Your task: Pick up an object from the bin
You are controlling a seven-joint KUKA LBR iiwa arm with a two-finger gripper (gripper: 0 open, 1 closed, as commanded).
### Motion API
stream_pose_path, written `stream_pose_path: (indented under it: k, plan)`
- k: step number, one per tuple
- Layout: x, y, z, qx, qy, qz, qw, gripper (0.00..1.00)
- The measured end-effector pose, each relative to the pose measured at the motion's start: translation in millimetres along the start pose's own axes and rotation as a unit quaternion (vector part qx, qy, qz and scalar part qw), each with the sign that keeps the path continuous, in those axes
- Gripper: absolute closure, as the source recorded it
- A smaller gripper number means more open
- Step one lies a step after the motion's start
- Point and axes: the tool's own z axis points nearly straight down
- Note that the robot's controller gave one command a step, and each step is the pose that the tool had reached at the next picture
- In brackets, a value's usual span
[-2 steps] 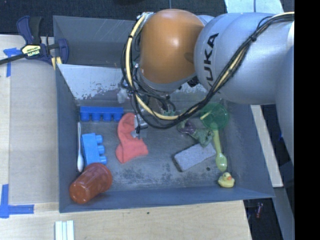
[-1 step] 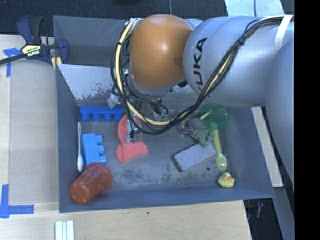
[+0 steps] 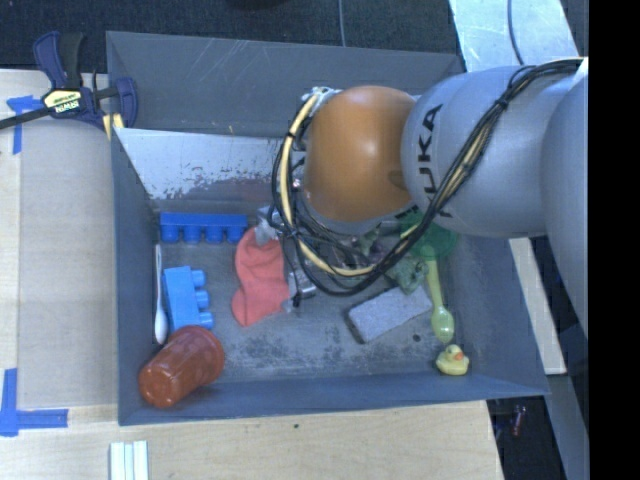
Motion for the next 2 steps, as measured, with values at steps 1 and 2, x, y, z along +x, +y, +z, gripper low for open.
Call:
stream_pose_path:
  k: [1,2]
  plan:
    - [18.5,-5,9,0.002,0.0017,0.011,0.9999,0.0]
    - [-10.5,-11,35,-0.001,-0.0032,0.033,0.9995,0.0]
